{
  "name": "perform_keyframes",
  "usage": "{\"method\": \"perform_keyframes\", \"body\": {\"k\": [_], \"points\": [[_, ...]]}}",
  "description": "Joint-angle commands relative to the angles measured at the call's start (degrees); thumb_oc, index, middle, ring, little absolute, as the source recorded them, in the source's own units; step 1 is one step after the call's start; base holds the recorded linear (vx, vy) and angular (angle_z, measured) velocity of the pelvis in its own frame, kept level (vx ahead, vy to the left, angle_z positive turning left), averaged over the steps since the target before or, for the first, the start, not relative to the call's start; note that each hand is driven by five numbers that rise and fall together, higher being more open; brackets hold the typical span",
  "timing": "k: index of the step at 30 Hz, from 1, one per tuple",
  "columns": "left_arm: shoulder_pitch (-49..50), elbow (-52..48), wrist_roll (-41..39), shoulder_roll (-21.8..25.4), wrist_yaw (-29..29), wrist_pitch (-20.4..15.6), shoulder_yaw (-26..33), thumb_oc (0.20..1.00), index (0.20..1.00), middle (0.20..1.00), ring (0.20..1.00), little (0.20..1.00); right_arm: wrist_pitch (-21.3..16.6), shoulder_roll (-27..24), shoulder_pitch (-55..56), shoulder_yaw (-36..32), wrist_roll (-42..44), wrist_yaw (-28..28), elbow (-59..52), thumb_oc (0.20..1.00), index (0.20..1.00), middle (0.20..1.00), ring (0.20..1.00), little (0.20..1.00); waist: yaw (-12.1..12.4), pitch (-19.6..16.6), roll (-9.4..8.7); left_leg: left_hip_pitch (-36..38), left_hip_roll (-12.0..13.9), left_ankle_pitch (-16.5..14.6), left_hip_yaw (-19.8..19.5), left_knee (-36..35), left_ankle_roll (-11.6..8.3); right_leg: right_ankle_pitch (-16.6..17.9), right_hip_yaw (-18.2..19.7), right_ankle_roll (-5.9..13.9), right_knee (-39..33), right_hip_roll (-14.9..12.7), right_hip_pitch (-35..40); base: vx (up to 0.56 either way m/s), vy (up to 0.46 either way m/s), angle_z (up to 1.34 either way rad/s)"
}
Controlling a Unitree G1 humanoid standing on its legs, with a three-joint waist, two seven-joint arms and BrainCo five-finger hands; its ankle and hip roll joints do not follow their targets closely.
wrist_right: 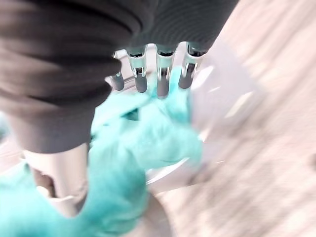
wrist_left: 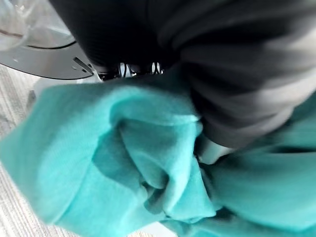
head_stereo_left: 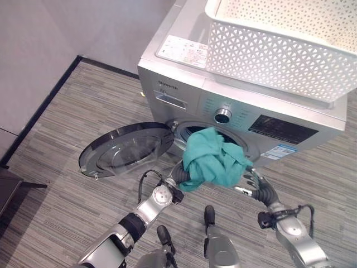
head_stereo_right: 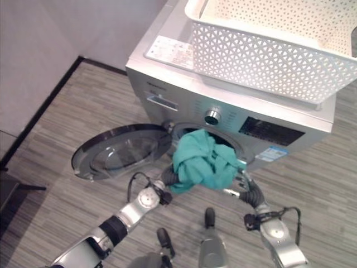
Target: Grab the laundry basket,head to the washer,open it,put in the laundry and shut it.
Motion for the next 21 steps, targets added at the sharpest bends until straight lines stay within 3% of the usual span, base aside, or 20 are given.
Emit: {"method": "perform_keyframes", "body": {"k": [1,4,9,14,20,21], "points": [[-0.7,-0.9,1.7,-2.4,0.6,-4.3,1.5,0.2,0.2,0.2,0.2,0.2,-2.1,0.7,2.1,-2.6,-2.6,1.8,3.5,1.0,1.0,1.0,1.0,1.0,0.3,-2.7,-0.53,-2.3,2.7,-0.3,-5.3,0.2,-2.95,-5.1,0.1,2.59,5.1,-2.0,-1.4,0.0,0.047,0.01],[0.8,-0.8,2.6,-1.6,-0.2,-4.4,3.1,0.2,0.2,0.2,0.2,0.2,-0.5,3.7,2.6,-1.9,-6.8,1.9,16.4,1.0,1.0,1.0,1.0,1.0,0.4,-2.4,-0.97,-2.1,2.1,-0.8,-5.1,0.2,-2.59,-4.9,0.2,2.96,5.2,-2.5,-1.4,0.0,0.058,0.01],[0.8,0.6,2.7,-2.2,0.2,-4.5,3.4,0.2,0.2,0.2,0.2,0.2,0.7,9.5,-1.0,-1.2,-5.2,0.9,33.9,1.0,1.0,1.0,1.0,1.0,0.4,-1.9,-1.41,-1.9,0.9,-2.4,-4.4,1.4,-1.71,-4.4,1.5,3.63,5.5,-3.4,-1.6,-0.01,0.072,-0.04],[-0.1,1.4,2.0,-2.8,0.4,-4.6,3.0,0.2,0.2,0.2,0.2,0.2,0.9,11.7,-3.4,0.1,-4.6,0.5,38.5,1.0,1.0,1.0,1.0,1.0,0.0,-1.0,-1.99,-3.4,-0.3,-5.6,-2.9,6.3,-0.32,-4.0,4.6,4.28,7.2,-4.5,-3.4,-0.02,0.135,-0.25],[-2.5,4.2,0.5,-5.0,1.1,-4.9,0.6,0.2,0.2,0.2,0.2,0.2,0.2,13.0,-5.1,0.3,-1.3,-0.8,39.0,1.0,1.0,1.0,1.0,1.0,-1.9,1.6,-2.7,-4.8,-1.2,-8.3,-2.2,11.0,1.51,-4.7,9.1,4.31,17.3,-5.1,-9.4,-0.05,0.111,-0.22],[-3.6,6.0,-0.8,-5.9,2.2,-5.1,0.9,0.2,0.2,0.2,0.2,0.2,-0.1,13.4,-6.4,1.0,0.4,-1.4,39.3,1.0,1.0,1.0,1.0,1.0,-2.6,3.0,-3.62,-5.3,-0.8,-9.3,-0.8,12.1,1.8,-4.5,9.7,4.39,19.5,-4.5,-12.2,0.02,0.079,-0.27]]}}
